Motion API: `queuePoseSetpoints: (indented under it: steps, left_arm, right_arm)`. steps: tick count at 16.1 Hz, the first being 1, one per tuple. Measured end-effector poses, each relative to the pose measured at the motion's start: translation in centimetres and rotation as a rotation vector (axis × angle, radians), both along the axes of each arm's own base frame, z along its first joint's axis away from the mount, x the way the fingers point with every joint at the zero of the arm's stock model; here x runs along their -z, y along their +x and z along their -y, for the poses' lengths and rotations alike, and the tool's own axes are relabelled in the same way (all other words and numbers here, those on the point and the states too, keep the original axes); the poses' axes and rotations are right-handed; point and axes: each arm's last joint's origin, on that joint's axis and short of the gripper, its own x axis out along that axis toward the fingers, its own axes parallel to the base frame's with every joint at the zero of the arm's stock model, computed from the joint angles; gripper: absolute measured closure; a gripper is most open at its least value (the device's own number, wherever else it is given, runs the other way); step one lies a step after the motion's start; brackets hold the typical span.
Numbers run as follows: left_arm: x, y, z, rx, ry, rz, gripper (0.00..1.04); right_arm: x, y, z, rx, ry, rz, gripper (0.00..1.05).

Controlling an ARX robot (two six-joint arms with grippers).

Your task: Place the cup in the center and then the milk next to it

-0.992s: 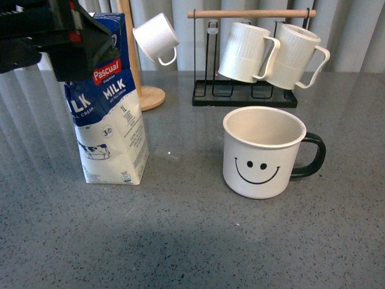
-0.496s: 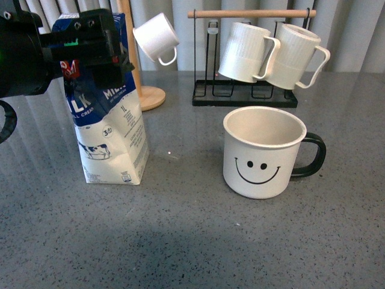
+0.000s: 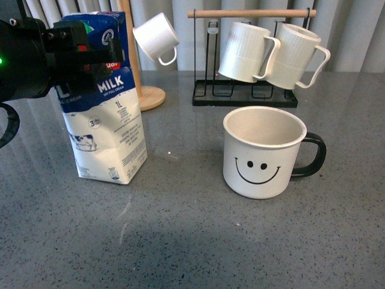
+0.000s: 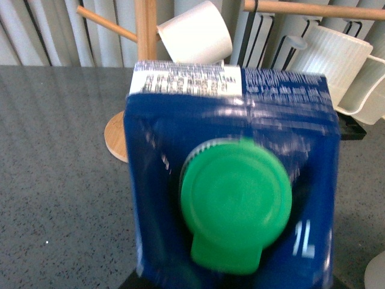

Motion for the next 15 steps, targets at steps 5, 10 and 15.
queuePoseSetpoints:
  steps: [5,10,15]
  left_arm:
    - [-1.8,-1.5,1.4,-0.028,-0.009,0.081,1.01]
    - [-1.2,-2.9,5.1,-0.039,-0.044,0.085,1.01]
    - [0.0,-2.8,7.6,-0.054,-0.072,0.068,1.01]
  right_arm:
    - [0.0,0.0,0.0,0.0,0.0,0.0,0.07]
    - [0.0,0.0,0.0,0.0,0.0,0.0,0.07]
    - [0.0,0.0,0.0,0.0,0.0,0.0,0.07]
